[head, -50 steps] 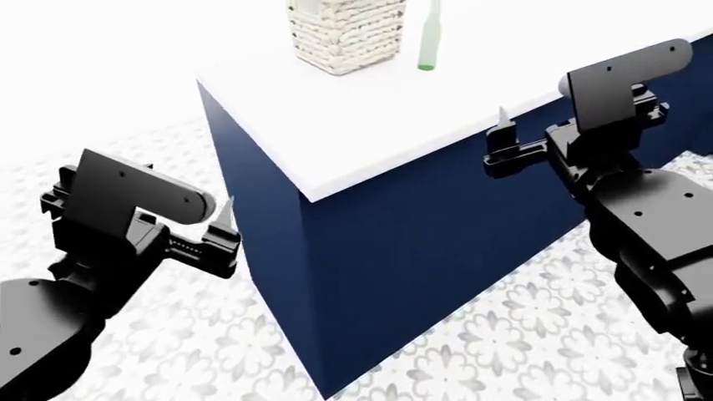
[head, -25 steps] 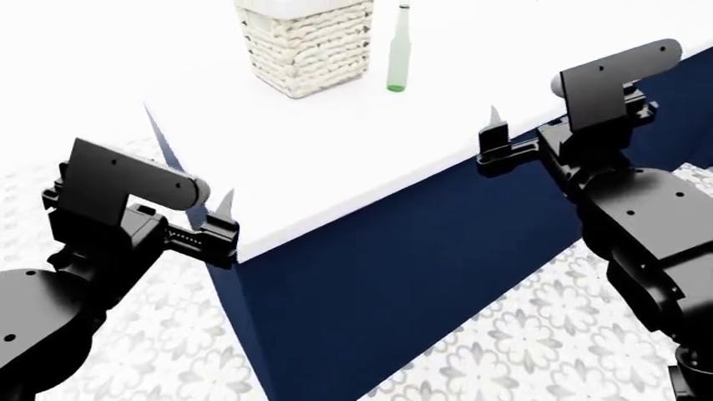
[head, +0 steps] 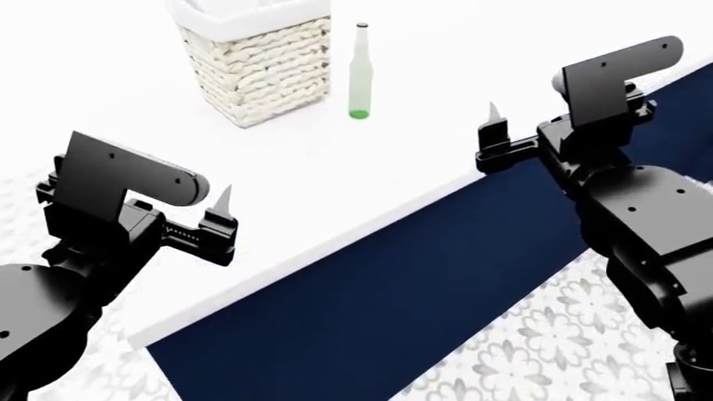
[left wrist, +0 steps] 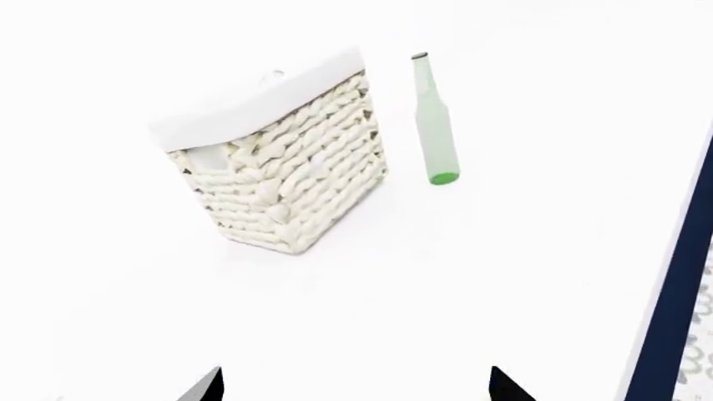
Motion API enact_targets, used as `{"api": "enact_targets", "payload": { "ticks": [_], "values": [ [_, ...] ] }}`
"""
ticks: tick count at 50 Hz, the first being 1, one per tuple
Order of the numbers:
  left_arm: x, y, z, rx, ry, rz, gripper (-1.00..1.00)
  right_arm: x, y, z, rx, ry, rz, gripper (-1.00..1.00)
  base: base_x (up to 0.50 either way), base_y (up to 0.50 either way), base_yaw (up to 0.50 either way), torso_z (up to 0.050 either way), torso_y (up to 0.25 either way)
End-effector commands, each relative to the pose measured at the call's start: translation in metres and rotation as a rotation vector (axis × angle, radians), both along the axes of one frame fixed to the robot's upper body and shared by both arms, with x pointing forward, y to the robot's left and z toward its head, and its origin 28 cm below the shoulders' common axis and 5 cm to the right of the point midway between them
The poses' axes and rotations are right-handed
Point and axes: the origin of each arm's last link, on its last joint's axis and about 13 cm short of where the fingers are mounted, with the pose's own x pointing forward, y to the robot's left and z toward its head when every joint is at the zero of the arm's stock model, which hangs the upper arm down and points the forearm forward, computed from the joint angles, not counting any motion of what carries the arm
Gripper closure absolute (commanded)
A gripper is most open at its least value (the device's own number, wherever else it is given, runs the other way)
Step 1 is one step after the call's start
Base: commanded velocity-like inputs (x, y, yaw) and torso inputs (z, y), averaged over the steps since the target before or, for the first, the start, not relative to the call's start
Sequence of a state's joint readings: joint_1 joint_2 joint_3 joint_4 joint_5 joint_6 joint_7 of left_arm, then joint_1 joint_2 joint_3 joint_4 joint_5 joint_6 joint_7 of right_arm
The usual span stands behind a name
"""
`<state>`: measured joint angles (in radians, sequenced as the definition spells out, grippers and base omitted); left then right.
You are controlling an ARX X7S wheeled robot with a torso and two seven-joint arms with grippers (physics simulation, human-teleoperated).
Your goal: Pick the beer from the counter and place it in the cabinet.
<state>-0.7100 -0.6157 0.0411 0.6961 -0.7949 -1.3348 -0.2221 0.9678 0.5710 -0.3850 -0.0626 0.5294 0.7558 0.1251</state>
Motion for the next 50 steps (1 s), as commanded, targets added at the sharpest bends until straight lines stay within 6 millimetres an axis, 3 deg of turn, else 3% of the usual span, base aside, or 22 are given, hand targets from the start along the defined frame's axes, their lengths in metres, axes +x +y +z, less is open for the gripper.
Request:
{"api": "enact_targets", "payload": {
  "ticks": [1, 37, 50],
  "values": [
    [-0.003, -0.001, 0.003, 0.012, -0.005, -0.002, -1.00, -0.002, -0.001, 0.002, 0.004, -0.005, 0.000, -1.00, -0.49, -0.06, 0.00, 0.000, 0.000],
    [-0.002, 0.001, 0.001, 0.002, 0.012, -0.004, -1.00, 0.002, 0.002, -0.002, 0.004, -0.007, 0.017, -1.00, -0.47, -0.15, 0.00, 0.000, 0.001],
    [-0.021, 0.003, -0.001, -0.084, 0.033, -0.021, -1.00, 0.000, 0.003, -0.006, 0.009, -0.010, 0.024, -1.00, -0.45, -0.20, 0.00, 0.000, 0.001]
  ]
}}
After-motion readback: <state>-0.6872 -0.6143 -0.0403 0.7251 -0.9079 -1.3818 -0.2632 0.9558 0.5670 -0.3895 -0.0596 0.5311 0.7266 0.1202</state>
